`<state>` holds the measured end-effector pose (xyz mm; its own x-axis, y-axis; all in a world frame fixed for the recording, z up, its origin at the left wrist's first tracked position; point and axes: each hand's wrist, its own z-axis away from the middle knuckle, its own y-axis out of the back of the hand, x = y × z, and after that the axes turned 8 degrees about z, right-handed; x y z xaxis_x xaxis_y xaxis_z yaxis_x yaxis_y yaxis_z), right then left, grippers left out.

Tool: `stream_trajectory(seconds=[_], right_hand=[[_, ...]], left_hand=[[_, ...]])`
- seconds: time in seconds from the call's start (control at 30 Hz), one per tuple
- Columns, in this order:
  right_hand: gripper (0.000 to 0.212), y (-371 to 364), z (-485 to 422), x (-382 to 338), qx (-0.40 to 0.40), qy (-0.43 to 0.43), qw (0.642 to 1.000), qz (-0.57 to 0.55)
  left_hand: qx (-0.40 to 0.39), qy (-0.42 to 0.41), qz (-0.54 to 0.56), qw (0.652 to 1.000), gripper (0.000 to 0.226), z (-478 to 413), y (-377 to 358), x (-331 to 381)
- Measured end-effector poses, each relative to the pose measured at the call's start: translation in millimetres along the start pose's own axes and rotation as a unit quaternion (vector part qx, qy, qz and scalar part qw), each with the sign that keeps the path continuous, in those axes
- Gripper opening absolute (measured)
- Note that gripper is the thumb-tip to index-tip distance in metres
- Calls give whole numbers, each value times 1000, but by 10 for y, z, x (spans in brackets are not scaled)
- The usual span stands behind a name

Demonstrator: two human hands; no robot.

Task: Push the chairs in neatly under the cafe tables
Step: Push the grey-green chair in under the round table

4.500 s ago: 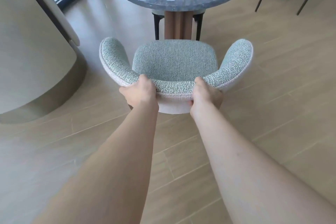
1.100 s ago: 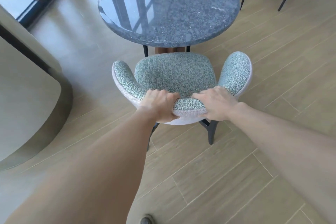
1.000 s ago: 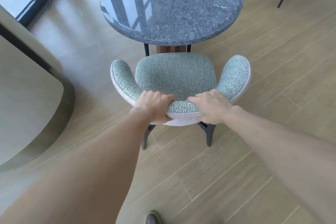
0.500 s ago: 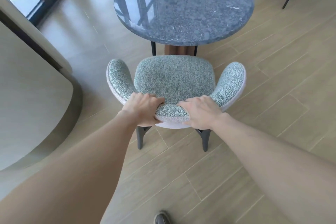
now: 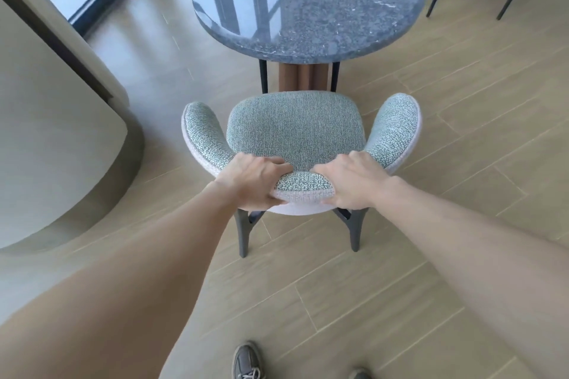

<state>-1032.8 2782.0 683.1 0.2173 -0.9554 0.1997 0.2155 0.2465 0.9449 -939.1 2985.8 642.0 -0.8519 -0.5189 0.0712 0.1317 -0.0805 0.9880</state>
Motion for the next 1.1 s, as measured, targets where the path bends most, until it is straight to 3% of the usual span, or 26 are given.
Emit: stream_trajectory(seconds=[0.23, 0.43, 0.8, 1.1], right_hand=[[60, -205, 510, 563, 10, 20, 999, 34], [52, -301, 675, 845, 16, 21, 999, 37], [57, -291, 481, 796, 38, 29, 998, 40], [58, -287, 308, 639, 30, 12, 999, -11]], left_hand=[[13, 17, 4, 1000, 52, -283, -28, 790], [13, 13, 6, 1000, 57, -497, -18, 1040], [-5, 16, -4, 1000, 70, -516, 28, 765], [32, 65, 16, 997, 58, -439, 12, 571]])
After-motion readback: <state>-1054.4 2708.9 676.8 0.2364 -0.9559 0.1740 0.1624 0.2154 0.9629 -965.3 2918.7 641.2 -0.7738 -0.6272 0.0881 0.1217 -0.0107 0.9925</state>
